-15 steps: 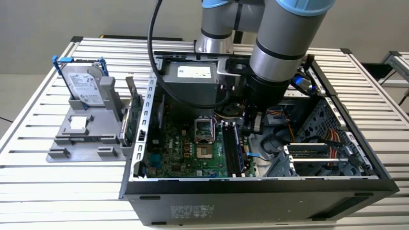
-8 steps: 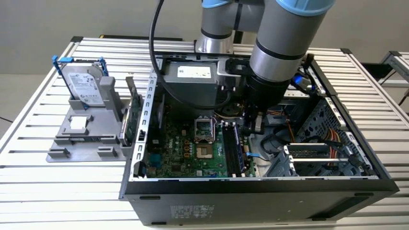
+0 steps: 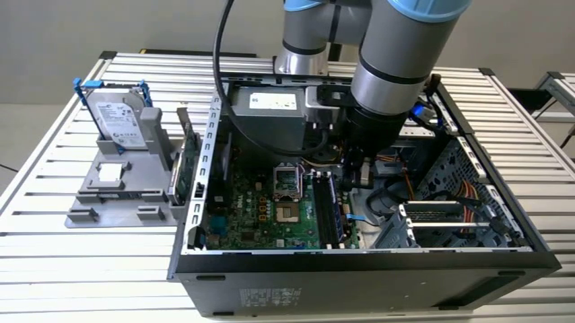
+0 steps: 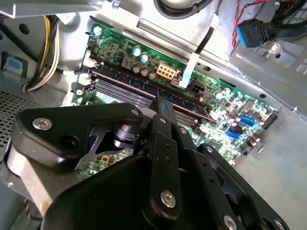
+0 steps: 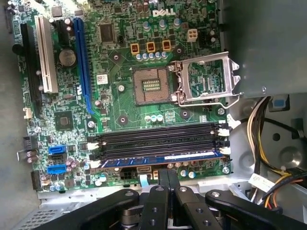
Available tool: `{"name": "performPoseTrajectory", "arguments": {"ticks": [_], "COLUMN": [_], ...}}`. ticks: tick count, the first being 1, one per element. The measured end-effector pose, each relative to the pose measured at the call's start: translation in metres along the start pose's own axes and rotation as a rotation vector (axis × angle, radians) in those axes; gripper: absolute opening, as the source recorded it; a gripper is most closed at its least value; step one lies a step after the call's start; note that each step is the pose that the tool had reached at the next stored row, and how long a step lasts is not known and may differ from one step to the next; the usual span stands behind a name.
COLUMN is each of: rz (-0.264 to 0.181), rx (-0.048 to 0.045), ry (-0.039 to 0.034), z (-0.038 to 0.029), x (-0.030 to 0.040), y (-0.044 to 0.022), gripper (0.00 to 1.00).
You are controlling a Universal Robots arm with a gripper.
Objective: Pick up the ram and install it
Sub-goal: 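Press down the ram until it locks into place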
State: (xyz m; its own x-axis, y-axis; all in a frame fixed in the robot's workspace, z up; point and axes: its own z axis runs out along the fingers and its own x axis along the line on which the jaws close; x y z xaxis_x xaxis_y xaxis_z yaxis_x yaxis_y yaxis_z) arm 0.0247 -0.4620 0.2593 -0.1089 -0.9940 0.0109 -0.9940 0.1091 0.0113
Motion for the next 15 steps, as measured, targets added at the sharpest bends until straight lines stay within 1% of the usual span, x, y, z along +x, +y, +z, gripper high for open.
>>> {"name": "performPoseTrajectory", "arguments": {"ticks": [15], "rz": [-0.080], "rx": [0.0011], "ry": [0.0028], "z": [0.0000], "x": [0.0000], "y": [0.0004], "gripper": [0.00]}}
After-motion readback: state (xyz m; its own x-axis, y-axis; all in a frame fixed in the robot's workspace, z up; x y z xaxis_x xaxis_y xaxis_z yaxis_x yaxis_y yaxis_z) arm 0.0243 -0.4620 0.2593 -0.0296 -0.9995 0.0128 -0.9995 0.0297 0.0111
